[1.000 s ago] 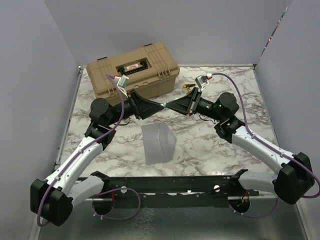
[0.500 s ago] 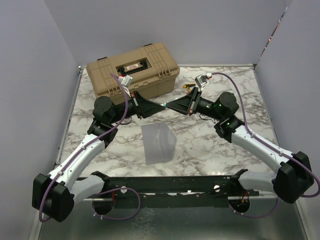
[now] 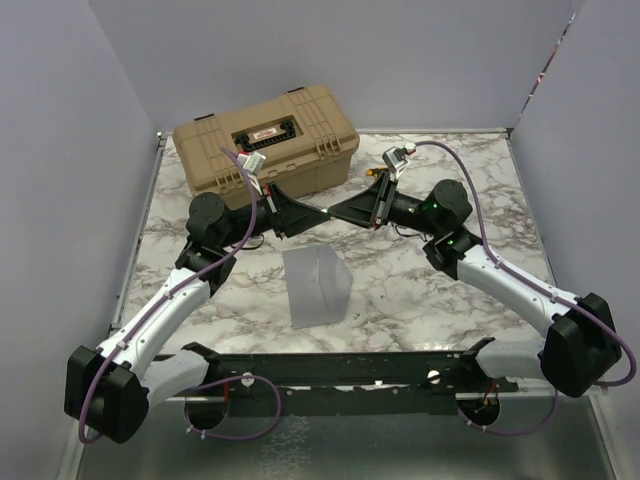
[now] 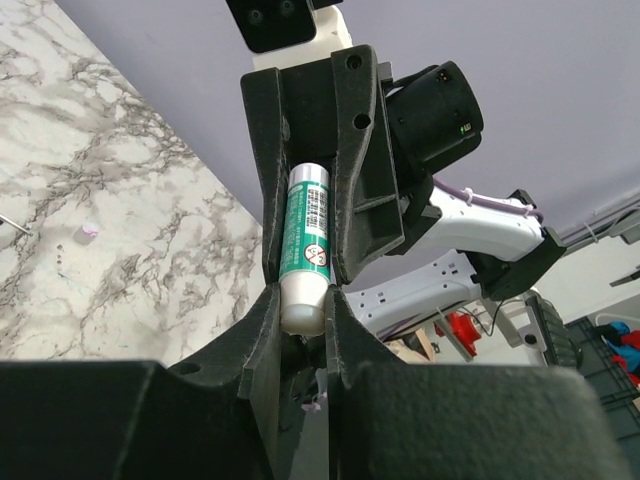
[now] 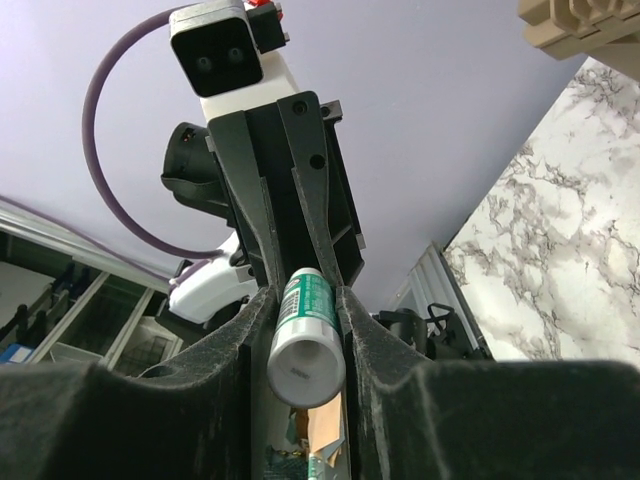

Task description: Place the letter into the envelope and seal it

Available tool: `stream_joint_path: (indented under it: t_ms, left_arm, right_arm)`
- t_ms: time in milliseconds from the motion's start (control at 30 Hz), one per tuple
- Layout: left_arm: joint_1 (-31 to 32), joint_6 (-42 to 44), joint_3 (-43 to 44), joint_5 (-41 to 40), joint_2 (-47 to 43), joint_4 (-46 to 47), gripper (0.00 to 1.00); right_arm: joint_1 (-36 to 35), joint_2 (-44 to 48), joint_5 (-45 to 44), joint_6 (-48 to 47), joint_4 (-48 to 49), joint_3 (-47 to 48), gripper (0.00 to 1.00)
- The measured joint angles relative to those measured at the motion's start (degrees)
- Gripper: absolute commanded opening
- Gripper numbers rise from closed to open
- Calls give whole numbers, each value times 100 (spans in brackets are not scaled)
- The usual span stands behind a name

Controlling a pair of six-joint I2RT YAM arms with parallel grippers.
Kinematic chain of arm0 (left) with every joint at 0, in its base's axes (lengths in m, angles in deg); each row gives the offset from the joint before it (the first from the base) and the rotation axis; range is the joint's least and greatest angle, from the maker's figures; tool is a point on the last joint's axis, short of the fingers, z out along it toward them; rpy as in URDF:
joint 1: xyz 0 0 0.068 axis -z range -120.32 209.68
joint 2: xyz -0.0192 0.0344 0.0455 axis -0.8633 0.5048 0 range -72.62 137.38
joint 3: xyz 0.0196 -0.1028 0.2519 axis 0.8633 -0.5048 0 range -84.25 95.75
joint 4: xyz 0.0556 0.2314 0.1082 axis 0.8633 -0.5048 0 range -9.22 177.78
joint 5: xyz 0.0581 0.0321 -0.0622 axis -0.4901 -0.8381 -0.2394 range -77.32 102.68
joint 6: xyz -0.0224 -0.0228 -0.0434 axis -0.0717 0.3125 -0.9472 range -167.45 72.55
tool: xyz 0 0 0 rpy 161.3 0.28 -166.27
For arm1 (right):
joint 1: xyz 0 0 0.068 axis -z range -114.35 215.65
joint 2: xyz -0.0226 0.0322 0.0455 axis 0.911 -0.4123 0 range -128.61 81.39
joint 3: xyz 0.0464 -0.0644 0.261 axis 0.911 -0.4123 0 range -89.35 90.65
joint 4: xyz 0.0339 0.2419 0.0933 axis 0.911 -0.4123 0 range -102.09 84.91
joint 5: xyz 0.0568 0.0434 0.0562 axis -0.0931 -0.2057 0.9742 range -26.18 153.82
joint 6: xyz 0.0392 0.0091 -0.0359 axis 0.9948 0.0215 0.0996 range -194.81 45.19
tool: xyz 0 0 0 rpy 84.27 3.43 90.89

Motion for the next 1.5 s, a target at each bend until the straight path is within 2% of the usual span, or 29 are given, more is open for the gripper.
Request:
stream_joint_path:
  t_ms: [100,200,267,367,433,533,633,700,800,900,1167,1333,1500]
  left_arm:
    - [0,0,-24,0,2,11,0]
    - [0,-2,-37,11,4,31,1]
    - [0,-2,-37,17,2,44,22]
    - [0,13,-39,15,2,44,57]
    - [2,44,-39,15,0,-20,75]
    - [26,291,-37,-35,-39,-413,93]
    - [26,708,-37,-260,-236,-1152,96]
    - [26,966,-37,-461,-420,-1633,92]
    - [26,1272,-39,-798,-678,-2251,73]
    - [26,1506,-81,-1202,-750,-2789,62]
    - [26,1528,-846,-2498,-374,-3495,28]
    - [26,1351,-1224,-3202,271,-3453,9]
    - [26,1178,-1648,-3248,986,-2612,6]
  right_arm:
    - [0,-17,17,0,7,0,31]
    - [0,-31,31,-2,7,0,13]
    - [0,-42,42,-4,7,0,2]
    - [0,-39,37,-44,-9,0,0]
    - [-2,-15,17,-197,-184,9,0]
    - [-44,114,-278,-776,-999,153,0]
    - [-83,299,-1003,-1585,-2144,533,1]
    - [-81,398,-1587,-2068,-2702,761,1]
    - [-96,459,-2446,-2623,-3233,835,1]
    - [-282,295,-3381,-2983,-3624,778,0]
    - [-1725,-671,-5302,-3318,-4240,667,0]
    - [-2391,-1331,-6030,-3318,-4262,667,0]
    - [-2872,-1932,-6749,-3399,-4234,669,0]
